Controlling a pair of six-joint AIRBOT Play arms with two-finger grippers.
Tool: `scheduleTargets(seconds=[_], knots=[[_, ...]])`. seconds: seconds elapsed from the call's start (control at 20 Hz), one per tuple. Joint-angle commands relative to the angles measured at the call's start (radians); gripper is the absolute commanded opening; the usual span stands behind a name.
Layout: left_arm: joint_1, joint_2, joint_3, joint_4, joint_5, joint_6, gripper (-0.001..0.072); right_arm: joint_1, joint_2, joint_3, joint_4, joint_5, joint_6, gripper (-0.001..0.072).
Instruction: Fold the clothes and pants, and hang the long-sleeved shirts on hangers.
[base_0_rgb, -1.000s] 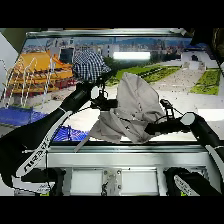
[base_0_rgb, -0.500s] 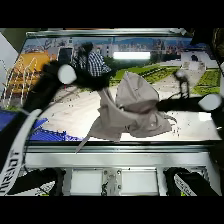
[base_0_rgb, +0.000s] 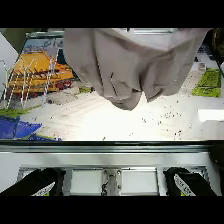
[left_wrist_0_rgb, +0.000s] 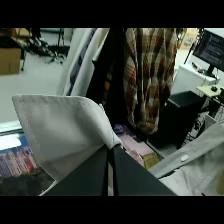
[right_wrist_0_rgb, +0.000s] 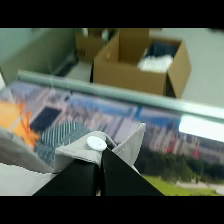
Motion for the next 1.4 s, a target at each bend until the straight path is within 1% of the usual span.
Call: scheduleTargets(seconds=[0.0, 0.1, 0.15, 0.2, 0.25, 0.35, 0.4, 0.45, 0.55, 0.65, 0.75, 0.9, 1.15, 1.2, 1.25, 1.3, 1.35], knots=[[0.032, 0.014, -0.027, 0.058, 0.040, -0.020, 0.0014, -0.002, -0.028, 0.074, -0.102, 0.036, 0.114, 0.0017], [0.095, 0.014, -0.113, 0.058, -0.029, -0.063, 0.0015, -0.002, -0.074, 0.073, -0.211, 0.175, 0.153, 0.0017], [0.124, 0.014, -0.156, 0.056, -0.080, -0.081, 0.0015, -0.002, -0.098, 0.071, -0.255, 0.261, 0.152, 0.0017], [0.143, 0.014, -0.196, 0.056, -0.137, -0.082, 0.0015, -0.001, -0.126, 0.071, -0.285, 0.360, 0.152, 0.0017], [0.156, 0.014, -0.241, 0.055, -0.217, -0.082, 0.0015, 0.005, -0.145, 0.063, -0.294, 0.444, 0.151, 0.0017], [0.148, 0.015, -0.348, 0.055, -0.436, -0.058, 0.0015, 0.039, -0.149, 0.003, -0.314, 0.555, 0.155, 0.0016], [0.124, 0.027, -0.426, 0.056, -0.517, -0.043, 0.0015, 0.071, -0.144, -0.041, -0.354, 0.617, 0.183, 0.0016], [0.100, 0.046, -0.514, 0.054, -0.552, -0.043, 0.0015, 0.109, -0.138, -0.095, -0.408, 0.676, 0.200, 0.0017], [0.030, 0.092, -0.702, 0.005, -0.542, -0.047, 0.0015, 0.175, -0.127, -0.216, -0.484, 0.735, 0.228, 0.0016], [-0.040, 0.122, -0.865, -0.053, -0.498, -0.065, 0.0015, 0.231, -0.114, -0.355, -0.502, 0.716, 0.257, 0.0017], [-0.095, 0.132, -0.969, -0.076, -0.448, -0.084, 0.0015, 0.279, -0.103, -0.485, -0.507, 0.668, 0.290, 0.0017], [-0.138, 0.128, -1.053, -0.075, -0.401, -0.110, 0.0015, 0.307, -0.097, -0.594, -0.506, 0.613, 0.336, 0.0017], [-0.139, 0.128, -1.066, -0.076, -0.390, -0.107, 0.0016, 0.307, -0.095, -0.607, -0.505, 0.613, 0.335, 0.0018], [-0.139, 0.128, -1.066, -0.076, -0.390, -0.098, 0.0025, 0.307, -0.095, -0.607, -0.505, 0.613, 0.335, 0.0018], [-0.139, 0.129, -1.066, -0.076, -0.390, -0.084, 0.0303, 0.307, -0.095, -0.607, -0.504, 0.613, 0.335, 0.0018], [-0.139, 0.128, -1.066, -0.077, -0.386, -0.085, 0.0671, 0.307, -0.095, -0.607, -0.504, 0.613, 0.335, 0.0018], [-0.139, 0.128, -1.065, -0.072, -0.386, -0.084, 0.0718, 0.307, -0.095, -0.607, -0.504, 0.613, 0.335, 0.0019]])
